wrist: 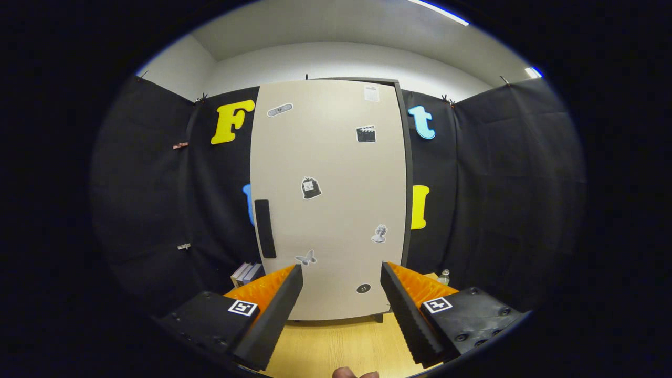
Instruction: Open the shoe cabinet door, grab the shoes and put them into the shoe cabinet, then close the shoe cabinet door.
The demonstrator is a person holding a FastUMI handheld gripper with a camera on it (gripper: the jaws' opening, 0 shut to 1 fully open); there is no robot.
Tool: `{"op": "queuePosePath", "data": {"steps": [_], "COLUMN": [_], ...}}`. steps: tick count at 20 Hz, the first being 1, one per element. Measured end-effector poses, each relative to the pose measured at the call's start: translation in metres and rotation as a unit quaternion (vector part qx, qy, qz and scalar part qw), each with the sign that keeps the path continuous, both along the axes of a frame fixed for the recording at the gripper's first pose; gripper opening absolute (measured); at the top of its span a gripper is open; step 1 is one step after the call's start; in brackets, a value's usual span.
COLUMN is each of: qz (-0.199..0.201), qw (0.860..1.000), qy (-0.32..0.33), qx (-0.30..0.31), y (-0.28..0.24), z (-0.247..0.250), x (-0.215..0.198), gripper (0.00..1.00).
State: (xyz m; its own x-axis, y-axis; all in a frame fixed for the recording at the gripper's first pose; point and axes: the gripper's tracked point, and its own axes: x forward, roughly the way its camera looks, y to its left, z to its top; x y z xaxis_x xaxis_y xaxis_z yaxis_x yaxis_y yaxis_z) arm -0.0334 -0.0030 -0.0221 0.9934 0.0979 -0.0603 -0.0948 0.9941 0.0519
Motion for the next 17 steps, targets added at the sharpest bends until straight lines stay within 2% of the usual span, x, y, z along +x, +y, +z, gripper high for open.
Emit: {"op": "queuePosePath", "data": {"steps": [17], "qz": [-0.006], "qw": [1.000], "qy": [-0.002], "qx": [-0.005], "y": [0.0049], "z": [0.0065], "x": [0.0020], "gripper": [0.98]}}
